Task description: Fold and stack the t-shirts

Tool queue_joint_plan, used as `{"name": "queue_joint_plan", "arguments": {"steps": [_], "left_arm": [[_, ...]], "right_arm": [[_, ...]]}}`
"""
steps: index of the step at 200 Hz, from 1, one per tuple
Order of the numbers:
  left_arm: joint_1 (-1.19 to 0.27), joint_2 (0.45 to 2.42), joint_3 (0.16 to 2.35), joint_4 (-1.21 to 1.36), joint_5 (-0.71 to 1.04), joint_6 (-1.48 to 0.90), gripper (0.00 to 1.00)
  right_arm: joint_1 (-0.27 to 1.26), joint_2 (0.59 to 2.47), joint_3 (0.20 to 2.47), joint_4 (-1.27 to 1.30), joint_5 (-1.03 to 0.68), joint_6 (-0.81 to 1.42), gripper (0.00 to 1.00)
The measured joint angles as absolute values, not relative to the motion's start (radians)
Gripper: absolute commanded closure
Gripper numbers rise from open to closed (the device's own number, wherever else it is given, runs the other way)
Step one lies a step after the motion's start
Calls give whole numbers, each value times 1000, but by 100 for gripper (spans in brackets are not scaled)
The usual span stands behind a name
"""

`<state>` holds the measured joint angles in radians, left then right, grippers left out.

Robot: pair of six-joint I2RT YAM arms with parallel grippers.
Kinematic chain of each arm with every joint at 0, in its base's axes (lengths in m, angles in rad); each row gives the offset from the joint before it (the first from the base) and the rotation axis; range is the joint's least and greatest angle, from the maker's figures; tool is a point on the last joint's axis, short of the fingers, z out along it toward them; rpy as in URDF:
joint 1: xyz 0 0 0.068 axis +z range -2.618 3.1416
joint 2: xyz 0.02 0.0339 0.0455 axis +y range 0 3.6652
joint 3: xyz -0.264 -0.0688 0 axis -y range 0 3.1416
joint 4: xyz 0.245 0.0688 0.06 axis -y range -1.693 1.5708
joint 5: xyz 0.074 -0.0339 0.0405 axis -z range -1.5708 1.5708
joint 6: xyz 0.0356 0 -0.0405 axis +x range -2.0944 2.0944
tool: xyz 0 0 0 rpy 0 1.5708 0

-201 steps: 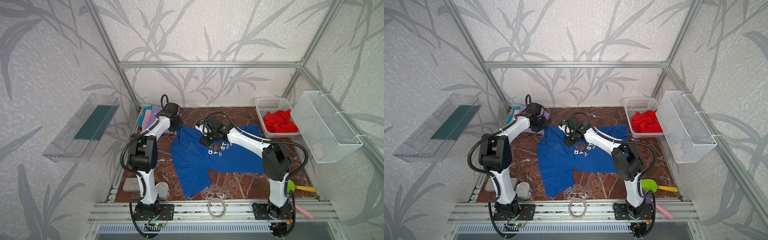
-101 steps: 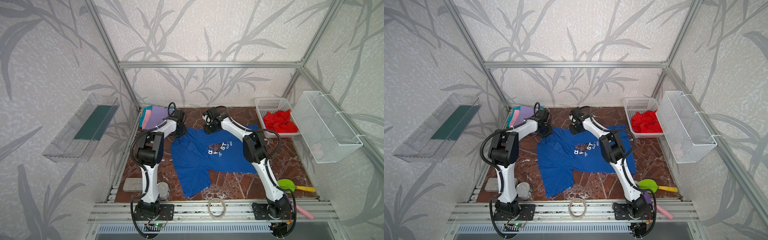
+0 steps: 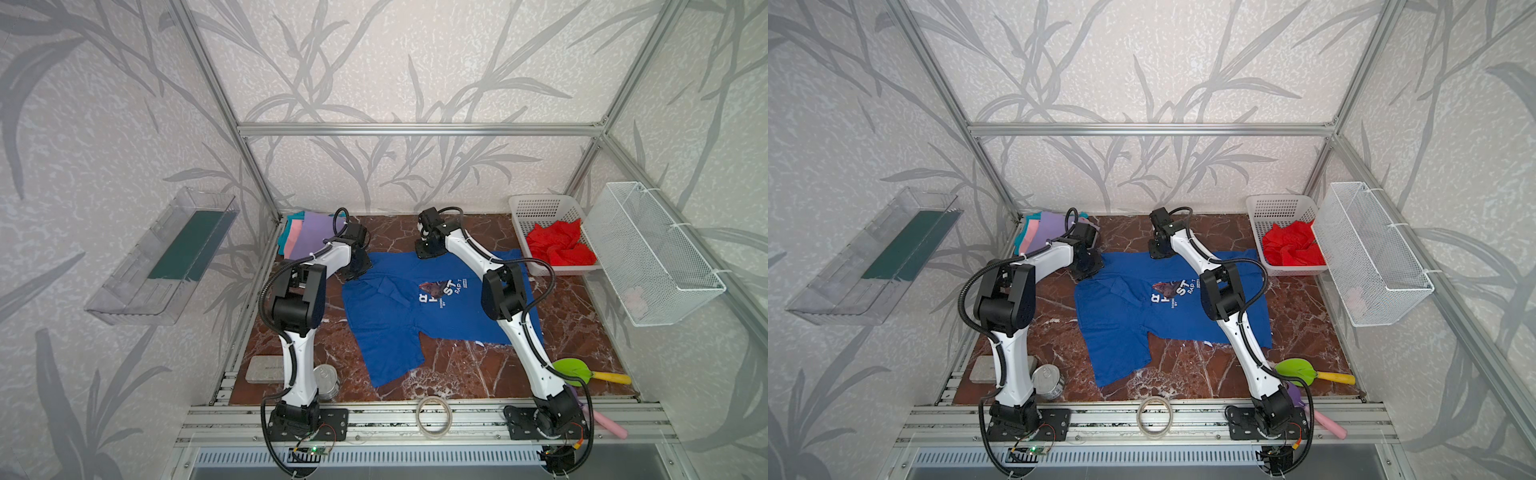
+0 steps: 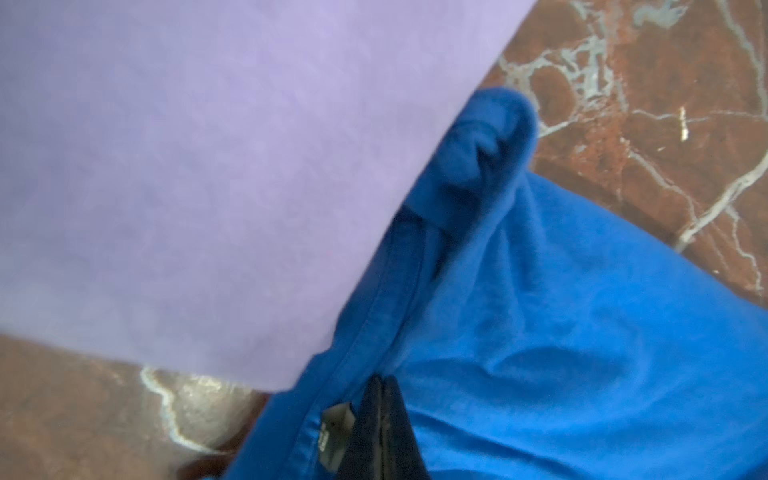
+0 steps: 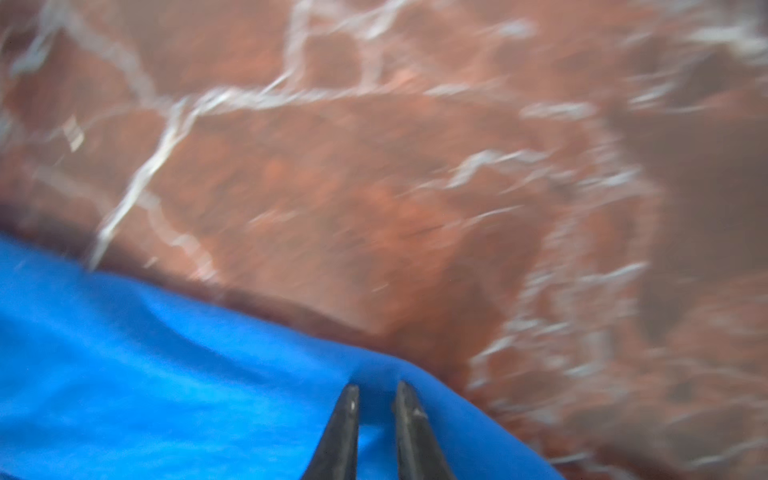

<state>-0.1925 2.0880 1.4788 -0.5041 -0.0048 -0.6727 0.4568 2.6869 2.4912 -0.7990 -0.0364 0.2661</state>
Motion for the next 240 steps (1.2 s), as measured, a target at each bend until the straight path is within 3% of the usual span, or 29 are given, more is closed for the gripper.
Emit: {"name": "queue_joint_plan", "arguments": {"steps": [20,41,72,87,119,168,240], "left_arm": [[-192,2082,1463,-485,-6,-673,100],[-191,2082,1468,-489,1,-670,72],[-191,2082,1514,-523,9,-669,63],[-196,2069,1522,-535,6,-665,64],[-223,1956,1490,-550,-8,-670,79],[-251,1700,1206,-484,9,-729,88],[-219,1329,905,-535,-75,-804,86]], "right_arm": [[432,2696,2507,-799,-47,272,80],[425,2696,2507,-800,-66,269,81],[444,2688,2499,-809,-67,238,80],[465,2650,2443,-817,-51,211,80],[562,2462,2175,-765,-10,121,79],[797,2162,1867,-554,80,-41,79],[890,2226,1868,-501,122,-80,75]]}}
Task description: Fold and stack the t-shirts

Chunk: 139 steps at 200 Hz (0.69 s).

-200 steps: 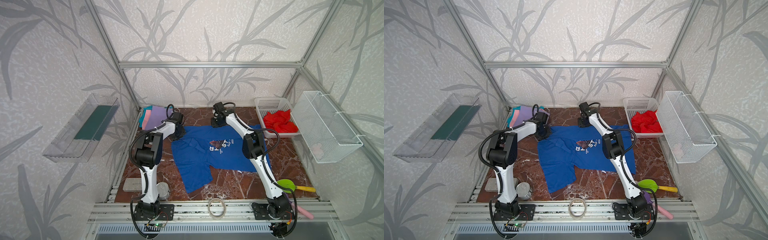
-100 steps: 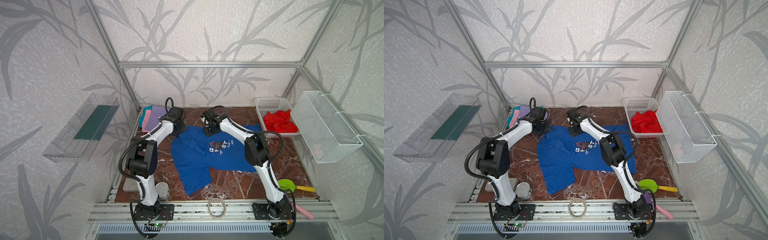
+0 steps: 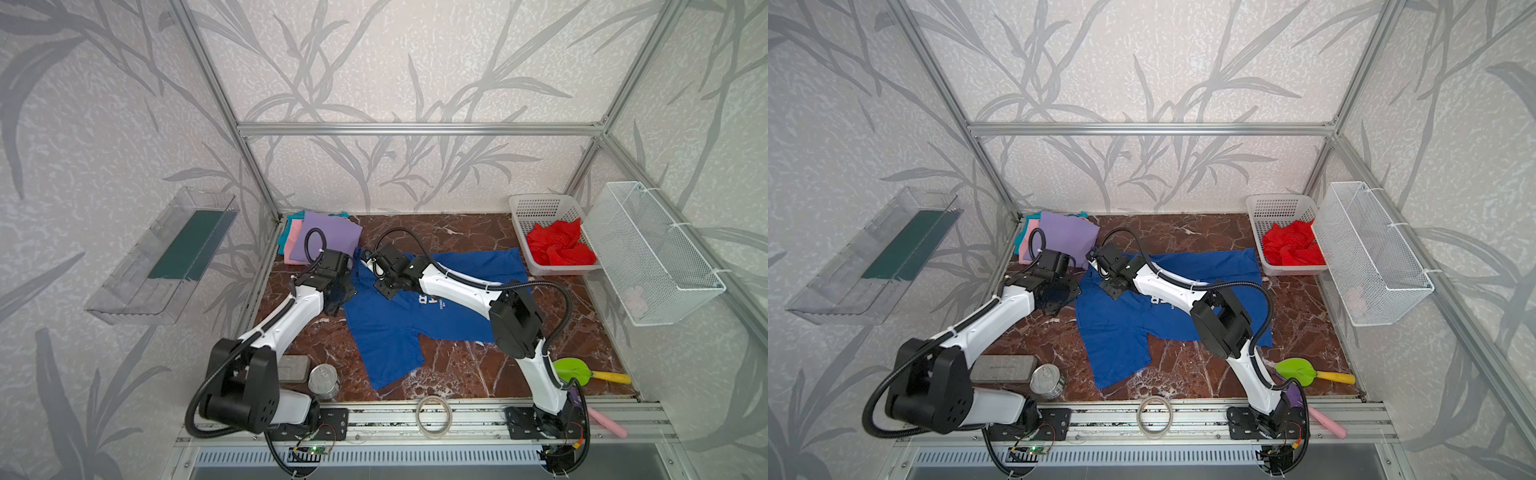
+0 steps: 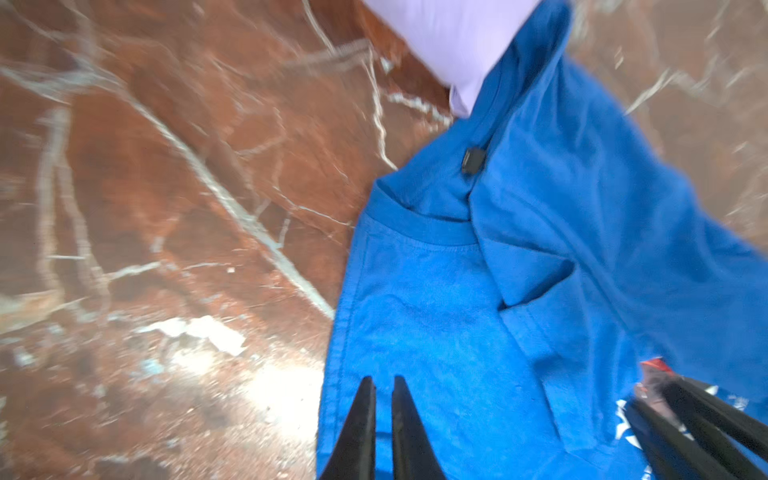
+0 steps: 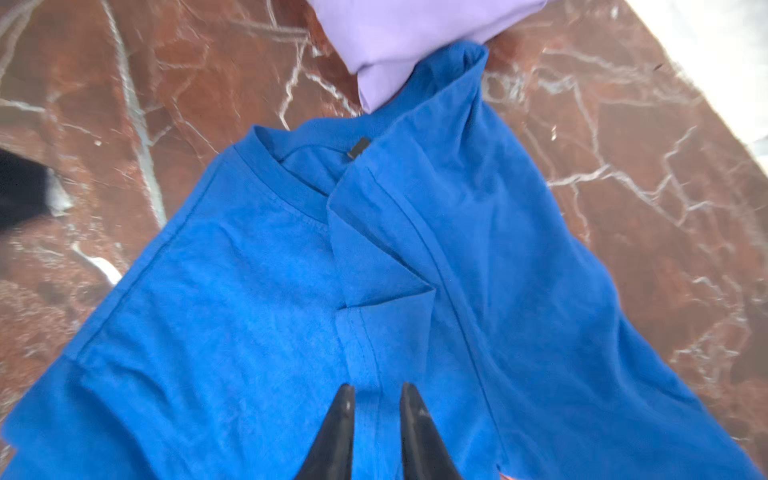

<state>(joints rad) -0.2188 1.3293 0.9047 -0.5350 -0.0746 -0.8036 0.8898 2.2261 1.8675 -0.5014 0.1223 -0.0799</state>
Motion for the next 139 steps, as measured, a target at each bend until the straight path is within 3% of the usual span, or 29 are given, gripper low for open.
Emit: {"name": "queue_joint_plan", "arguments": {"steps": [40,94,139], "left_arm": [[-191,1195,841,-570,-127,-813,86],[-147,1218,795,-589,-120,-812,87],[-142,1262,795,-586,-99,-813,90]], "right_arm": [[896,2327,1945,-523,117,-80,73],[902,2413,2020,-585,120,-80,65],[902,2462,2077,-627,136,-76,85]]}}
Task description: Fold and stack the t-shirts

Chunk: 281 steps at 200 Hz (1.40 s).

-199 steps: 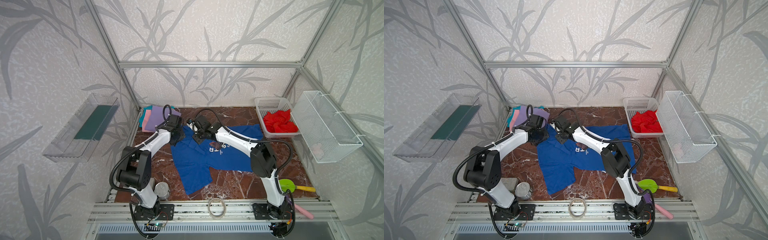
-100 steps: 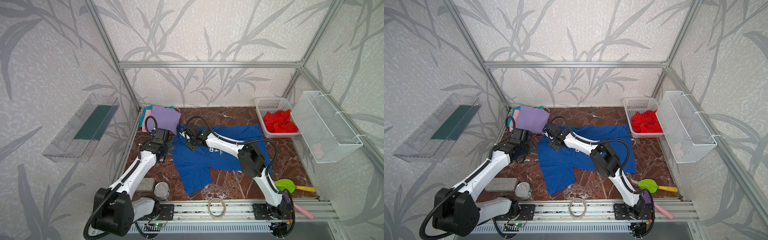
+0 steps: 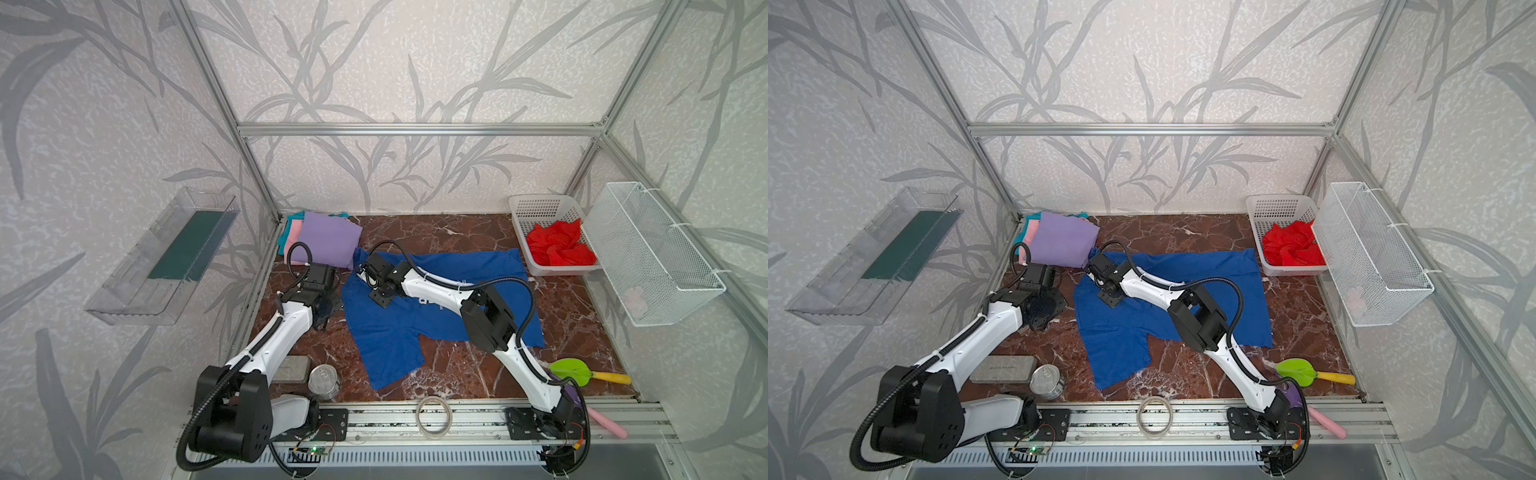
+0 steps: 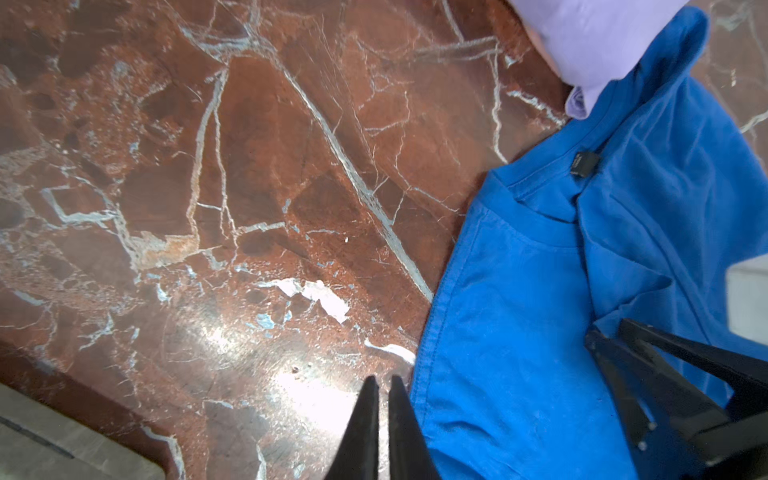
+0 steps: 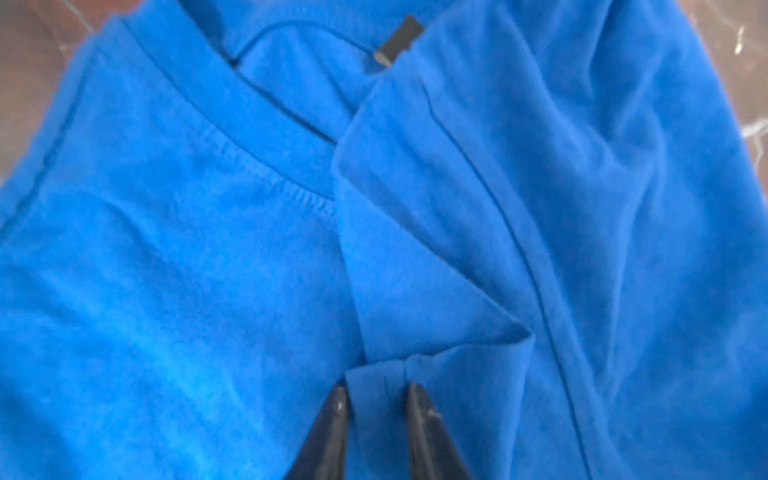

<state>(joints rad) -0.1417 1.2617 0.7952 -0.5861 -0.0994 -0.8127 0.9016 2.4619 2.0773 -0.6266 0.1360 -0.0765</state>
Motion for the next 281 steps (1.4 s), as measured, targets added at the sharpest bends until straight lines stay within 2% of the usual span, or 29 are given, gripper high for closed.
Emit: {"name": "queue_joint_plan", "arguments": {"steps": [33,78,159,219,281], "left_arm": [[-141,1266,795,-585,-98,-812,90],[-140,1266,795,-583,-98,-812,91],[-140,1267,795,-583,-83,-797,90],[-139,1271,795,-583,-77,-796,90],[-151,1308,795,-565,-38,-785,85]], "right_arm": [[901,2467,2084,-636,147,-76,89],[901,2444,2070,-649,130,-75,89],[925,2138,1720,-543,-40,-1,84],[1014,2120,1507,-482,-121,11,82],[1011,2104,1499,-457,-73,13,84]]}}
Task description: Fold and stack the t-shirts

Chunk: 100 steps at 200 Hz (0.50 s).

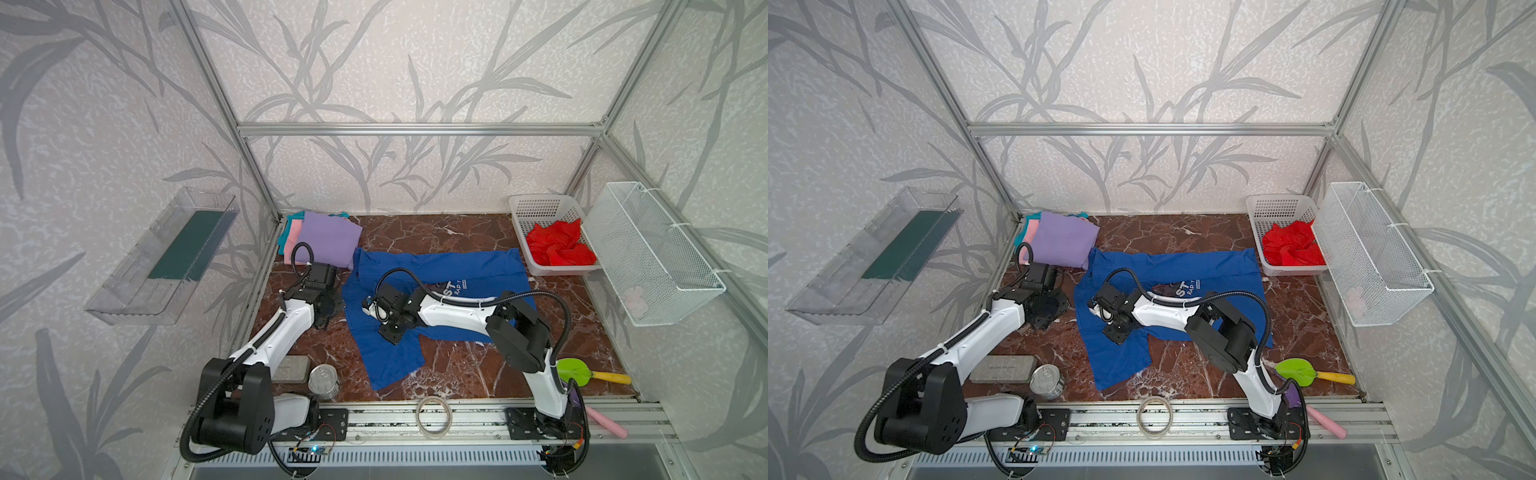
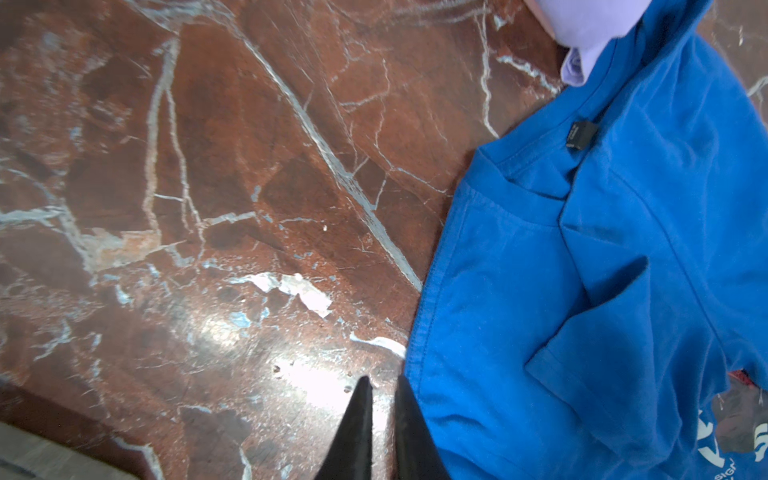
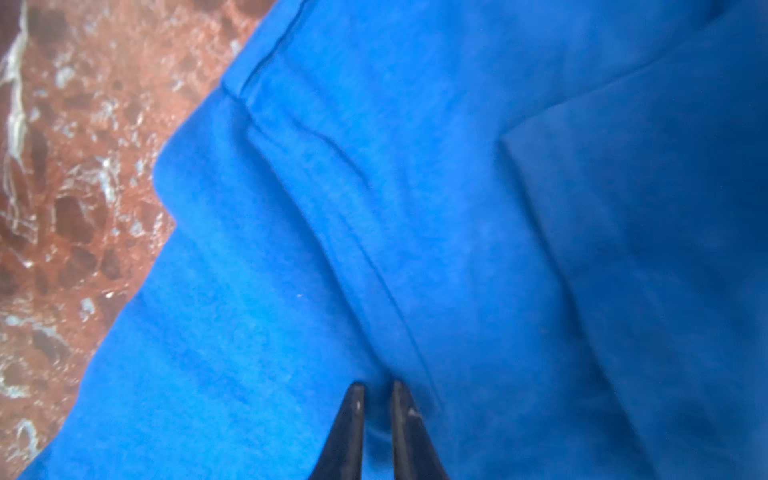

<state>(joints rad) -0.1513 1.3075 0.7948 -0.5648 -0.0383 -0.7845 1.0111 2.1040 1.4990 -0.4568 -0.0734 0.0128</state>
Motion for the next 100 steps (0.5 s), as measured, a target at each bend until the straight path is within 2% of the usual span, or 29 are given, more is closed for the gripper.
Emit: {"name": "queue_joint_plan", "arguments": {"steps": [50,100], "left_arm": [[-156,1343,794,-558,-24,-785,84],[-156,1343,794,-559,-28,-778,84]], "right_arm": [[1006,2124,1659,-461,46,-11,83],[997,2300,1913,-529,80,-35,75]]}}
